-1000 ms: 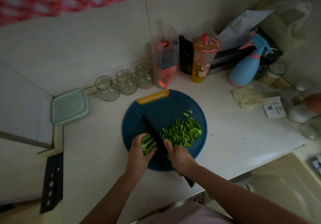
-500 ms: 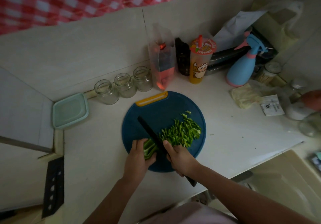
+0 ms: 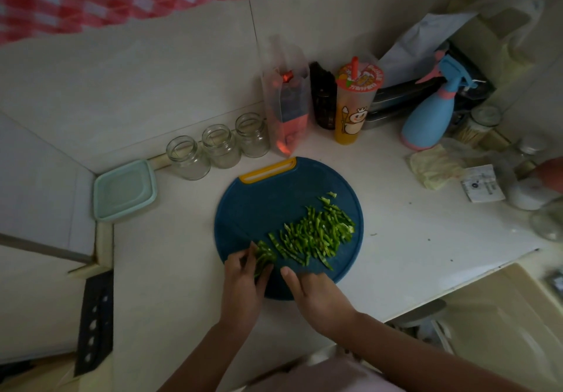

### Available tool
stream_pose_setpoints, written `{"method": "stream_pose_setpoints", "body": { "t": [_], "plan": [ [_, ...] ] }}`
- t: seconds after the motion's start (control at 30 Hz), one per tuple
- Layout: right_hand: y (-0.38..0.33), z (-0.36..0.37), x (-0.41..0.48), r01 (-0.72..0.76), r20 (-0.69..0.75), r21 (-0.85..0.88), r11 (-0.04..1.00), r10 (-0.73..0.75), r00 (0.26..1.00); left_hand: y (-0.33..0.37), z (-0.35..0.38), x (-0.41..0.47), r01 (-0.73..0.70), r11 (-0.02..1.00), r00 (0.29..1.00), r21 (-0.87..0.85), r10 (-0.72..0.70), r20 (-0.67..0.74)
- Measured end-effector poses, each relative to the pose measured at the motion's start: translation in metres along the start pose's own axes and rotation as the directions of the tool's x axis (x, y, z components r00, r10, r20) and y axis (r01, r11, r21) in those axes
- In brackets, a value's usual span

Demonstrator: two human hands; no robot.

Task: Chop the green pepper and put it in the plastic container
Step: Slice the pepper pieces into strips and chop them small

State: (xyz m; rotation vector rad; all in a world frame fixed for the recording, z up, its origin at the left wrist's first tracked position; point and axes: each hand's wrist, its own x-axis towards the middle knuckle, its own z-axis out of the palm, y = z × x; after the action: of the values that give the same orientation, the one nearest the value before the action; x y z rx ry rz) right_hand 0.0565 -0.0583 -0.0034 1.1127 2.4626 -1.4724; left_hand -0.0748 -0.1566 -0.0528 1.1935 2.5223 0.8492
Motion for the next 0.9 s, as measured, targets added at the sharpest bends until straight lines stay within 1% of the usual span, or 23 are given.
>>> {"method": "stream_pose_setpoints", "body": {
  "t": [0.13,0.33,0.43,0.53,0.67,0.73,0.8,0.87,0.9],
  "plan": [
    [-0.001,0.005,-0.003,0.014,-0.017,-0.094,0.995,-0.016,1.000,0.001,0.002,-0.001,0.045,0.999,0.999,-0.015,-0.045,0.018],
    [-0.003,0.010,-0.002,0.010,-0.041,-0.231,0.973,-0.020,0.999,0.005,0.003,-0.001,0.055,0.998,0.998,-0.023,-0.055,0.010],
    [-0.005,0.010,0.001,0.005,-0.025,-0.208,0.978,-0.011,1.000,0.004,0.004,-0.001,0.058,0.998,0.998,-0.008,-0.058,0.007],
    [-0.004,0.009,0.005,0.033,0.015,-0.189,0.981,-0.031,0.999,0.004,0.003,-0.001,0.056,0.998,0.998,0.002,-0.056,0.014],
    [-0.003,0.009,0.008,0.000,0.018,-0.169,0.986,0.003,1.000,0.006,0.002,0.000,0.042,0.999,0.999,0.018,-0.042,0.030],
    [-0.007,0.008,0.010,-0.017,0.030,-0.187,0.982,0.023,0.999,0.007,0.001,0.001,0.086,0.996,0.996,-0.018,-0.086,0.022],
    [-0.010,0.010,0.011,-0.004,0.042,-0.226,0.974,0.014,0.999,0.010,0.002,0.001,0.136,0.989,0.991,-0.061,-0.135,0.026],
    [-0.012,0.012,0.013,0.010,0.034,-0.268,0.963,-0.001,0.999,0.010,0.003,0.000,0.119,0.992,0.993,-0.048,-0.118,0.032],
    [-0.014,0.012,0.013,-0.009,0.024,-0.261,0.965,0.016,1.000,0.009,0.004,0.000,0.124,0.991,0.992,-0.057,-0.122,0.034]
  ]
}}
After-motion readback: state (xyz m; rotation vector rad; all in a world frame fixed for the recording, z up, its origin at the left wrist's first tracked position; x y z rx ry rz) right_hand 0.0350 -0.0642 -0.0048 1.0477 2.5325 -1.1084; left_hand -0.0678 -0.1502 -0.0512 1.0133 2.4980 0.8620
